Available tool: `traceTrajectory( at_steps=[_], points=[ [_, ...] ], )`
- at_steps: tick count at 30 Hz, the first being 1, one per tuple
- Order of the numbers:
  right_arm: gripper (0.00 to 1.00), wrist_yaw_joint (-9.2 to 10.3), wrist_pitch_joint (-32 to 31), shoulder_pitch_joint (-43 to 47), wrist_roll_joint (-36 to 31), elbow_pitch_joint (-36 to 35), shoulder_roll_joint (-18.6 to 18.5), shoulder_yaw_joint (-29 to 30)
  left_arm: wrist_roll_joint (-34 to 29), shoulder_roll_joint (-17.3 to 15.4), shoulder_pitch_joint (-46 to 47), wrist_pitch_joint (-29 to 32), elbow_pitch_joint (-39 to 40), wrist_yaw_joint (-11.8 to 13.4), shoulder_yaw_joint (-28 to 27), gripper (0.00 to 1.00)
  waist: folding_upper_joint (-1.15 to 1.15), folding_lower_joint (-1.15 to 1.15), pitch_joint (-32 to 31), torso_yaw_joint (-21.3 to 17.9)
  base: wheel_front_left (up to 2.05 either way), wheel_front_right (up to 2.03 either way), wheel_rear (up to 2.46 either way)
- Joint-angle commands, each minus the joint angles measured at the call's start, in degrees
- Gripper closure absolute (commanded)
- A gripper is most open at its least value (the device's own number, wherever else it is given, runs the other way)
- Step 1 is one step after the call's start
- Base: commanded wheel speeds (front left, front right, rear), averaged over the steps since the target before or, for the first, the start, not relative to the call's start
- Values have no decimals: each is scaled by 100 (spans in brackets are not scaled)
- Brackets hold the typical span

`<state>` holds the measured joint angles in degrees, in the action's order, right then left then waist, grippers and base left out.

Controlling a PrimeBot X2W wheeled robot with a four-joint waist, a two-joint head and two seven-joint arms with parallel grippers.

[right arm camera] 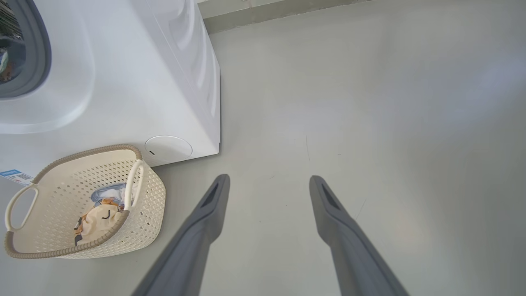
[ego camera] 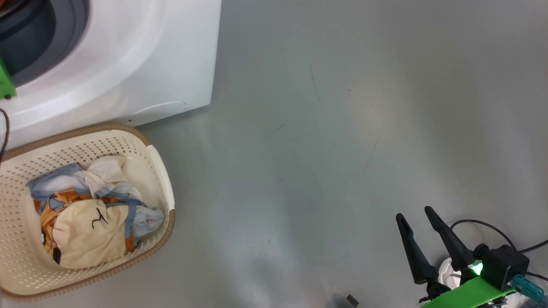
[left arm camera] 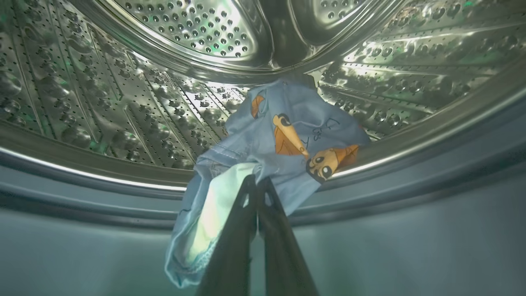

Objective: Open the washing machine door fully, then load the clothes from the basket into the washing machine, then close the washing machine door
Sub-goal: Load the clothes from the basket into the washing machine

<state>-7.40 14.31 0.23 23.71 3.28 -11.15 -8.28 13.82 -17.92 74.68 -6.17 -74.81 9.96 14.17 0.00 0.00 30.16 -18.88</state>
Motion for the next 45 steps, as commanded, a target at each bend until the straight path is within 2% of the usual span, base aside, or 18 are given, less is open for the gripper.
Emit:
traceTrajectory(
  at_steps=[1,12,19,25,33,45],
  points=[
    [0,-9,69,151,-58,-104,-111,-94,60,-227,173,-97,111,63,-83,100,0,0,-4,-7,0,0,0],
    [0,-9,69,198,-32,-138,-99,-128,430,-288,403,-607,185,71,-362,100,0,0,155,-159,0,0,0],
    [0,-9,69,129,-8,-153,12,-179,466,-341,586,-856,545,10,-379,100,0,0,455,-213,0,0,0],
    [0,-9,69,21,-2,-147,84,-219,423,-450,498,-880,1679,75,-586,100,0,0,606,-203,0,0,0],
    [0,-9,69,-52,19,-160,64,-293,259,-574,194,-882,2630,149,-989,100,0,0,688,-240,0,0,0],
    [0,-9,69,33,46,-146,77,-471,87,-481,449,-882,1659,-49,-899,100,0,0,656,-395,0,0,0]
  ],
)
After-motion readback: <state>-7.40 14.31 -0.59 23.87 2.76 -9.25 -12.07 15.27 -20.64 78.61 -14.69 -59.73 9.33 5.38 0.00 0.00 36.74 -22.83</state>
